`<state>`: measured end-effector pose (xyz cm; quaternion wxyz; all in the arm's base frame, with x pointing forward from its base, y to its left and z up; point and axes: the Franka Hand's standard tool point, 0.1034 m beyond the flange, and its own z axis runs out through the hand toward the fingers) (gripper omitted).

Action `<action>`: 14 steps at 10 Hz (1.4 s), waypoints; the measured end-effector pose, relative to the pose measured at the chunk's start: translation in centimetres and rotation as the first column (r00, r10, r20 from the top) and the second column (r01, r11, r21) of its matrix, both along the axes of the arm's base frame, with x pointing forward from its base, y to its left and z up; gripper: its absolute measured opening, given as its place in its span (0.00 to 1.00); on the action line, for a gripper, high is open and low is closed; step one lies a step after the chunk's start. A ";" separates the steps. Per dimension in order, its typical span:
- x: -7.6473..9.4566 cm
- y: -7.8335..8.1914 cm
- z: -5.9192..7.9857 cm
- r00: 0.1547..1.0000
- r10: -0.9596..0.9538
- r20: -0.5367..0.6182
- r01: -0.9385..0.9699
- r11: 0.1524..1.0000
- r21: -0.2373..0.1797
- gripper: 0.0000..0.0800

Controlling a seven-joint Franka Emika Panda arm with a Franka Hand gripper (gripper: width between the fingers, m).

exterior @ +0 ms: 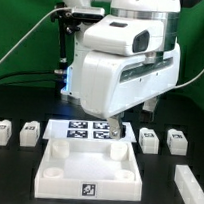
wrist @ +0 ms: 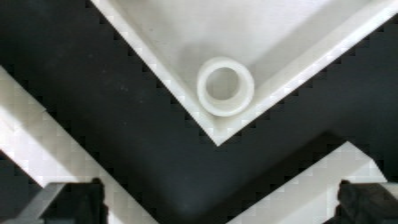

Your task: Assemble one leg

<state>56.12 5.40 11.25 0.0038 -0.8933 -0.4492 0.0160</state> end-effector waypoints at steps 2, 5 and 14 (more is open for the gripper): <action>0.0 0.0 0.0 1.000 -0.001 0.000 0.001 1.000 0.000 0.81; 0.0 0.0 0.0 1.000 0.014 0.000 -0.014 1.000 0.000 0.81; -14.9 -5.8 -8.0 0.756 0.654 0.013 -0.654 0.755 0.051 0.81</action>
Offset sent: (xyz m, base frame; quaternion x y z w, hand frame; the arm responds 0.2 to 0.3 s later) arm 0.0000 0.0000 0.0000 0.0000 0.0000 0.0000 1.0000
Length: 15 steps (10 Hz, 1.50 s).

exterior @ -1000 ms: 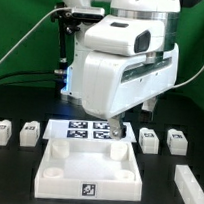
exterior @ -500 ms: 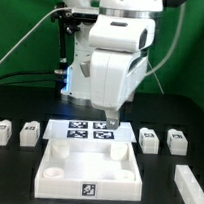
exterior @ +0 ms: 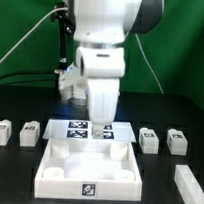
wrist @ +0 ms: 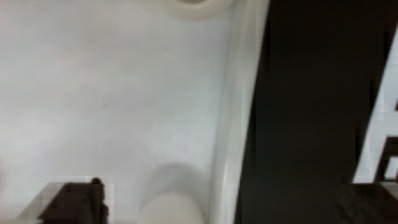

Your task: Assemble one leg

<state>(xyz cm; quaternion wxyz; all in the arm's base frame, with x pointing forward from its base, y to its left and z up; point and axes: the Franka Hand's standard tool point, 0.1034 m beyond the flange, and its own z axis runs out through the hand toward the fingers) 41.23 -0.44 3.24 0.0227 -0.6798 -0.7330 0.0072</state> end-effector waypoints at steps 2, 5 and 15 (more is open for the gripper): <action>0.3 -0.3 -1.9 0.999 -0.042 -0.022 0.042 0.999 0.007 0.81; 0.8 -0.1 -2.3 0.996 -0.083 -0.024 0.084 0.996 0.005 0.69; 1.1 -0.2 -2.1 0.996 -0.086 -0.008 0.086 0.996 0.007 0.08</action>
Offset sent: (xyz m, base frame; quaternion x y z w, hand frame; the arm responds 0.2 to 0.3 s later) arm 0.0000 0.0000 0.0000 0.0000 0.0000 0.0000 1.0000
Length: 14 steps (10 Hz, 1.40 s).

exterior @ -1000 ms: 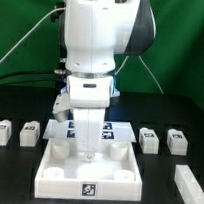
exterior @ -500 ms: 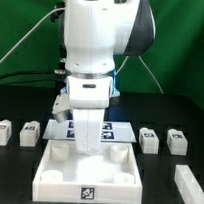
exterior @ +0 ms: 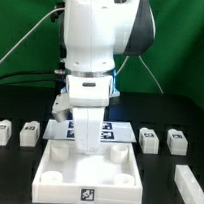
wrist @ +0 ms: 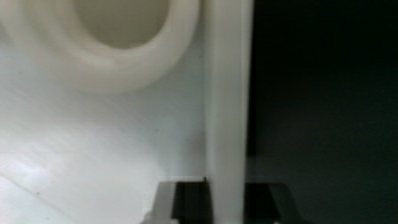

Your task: Assemble one leg

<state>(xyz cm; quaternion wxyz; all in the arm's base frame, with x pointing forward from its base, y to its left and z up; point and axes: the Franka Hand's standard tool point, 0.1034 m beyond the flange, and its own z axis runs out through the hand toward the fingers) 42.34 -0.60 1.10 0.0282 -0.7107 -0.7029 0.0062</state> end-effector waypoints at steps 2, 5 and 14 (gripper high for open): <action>0.1 0.0 0.0 1.000 0.002 0.004 -0.002 1.000 0.000 0.08; 2.6 2.2 -0.1 0.999 0.016 0.035 -0.017 1.000 0.018 0.08; 6.7 7.0 -0.3 0.998 0.028 0.064 -0.032 0.998 0.061 0.08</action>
Offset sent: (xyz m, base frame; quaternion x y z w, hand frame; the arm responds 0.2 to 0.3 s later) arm 0.0371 0.0345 0.0006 -0.0238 0.0310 -0.0583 0.9975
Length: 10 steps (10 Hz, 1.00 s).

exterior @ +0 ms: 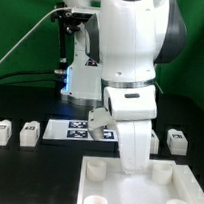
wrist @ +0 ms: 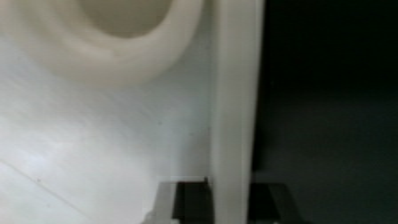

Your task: Assemble one leg

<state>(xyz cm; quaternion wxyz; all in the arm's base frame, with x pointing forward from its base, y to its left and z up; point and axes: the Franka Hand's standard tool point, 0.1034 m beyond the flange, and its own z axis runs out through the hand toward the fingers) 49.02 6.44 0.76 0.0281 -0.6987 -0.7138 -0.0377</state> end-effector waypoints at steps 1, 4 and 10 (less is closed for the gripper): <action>0.0 0.0 0.0 1.000 -0.015 -0.002 0.015 1.000 0.000 0.08; -0.1 -0.1 -0.1 1.000 -0.017 -0.003 0.017 1.000 0.000 0.57; -0.1 -0.2 -0.1 1.000 -0.019 -0.004 0.019 1.000 -0.001 0.81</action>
Offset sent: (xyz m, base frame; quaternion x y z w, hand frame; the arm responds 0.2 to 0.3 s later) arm 0.0000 0.0000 0.0000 0.0000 0.0000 0.0000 1.0000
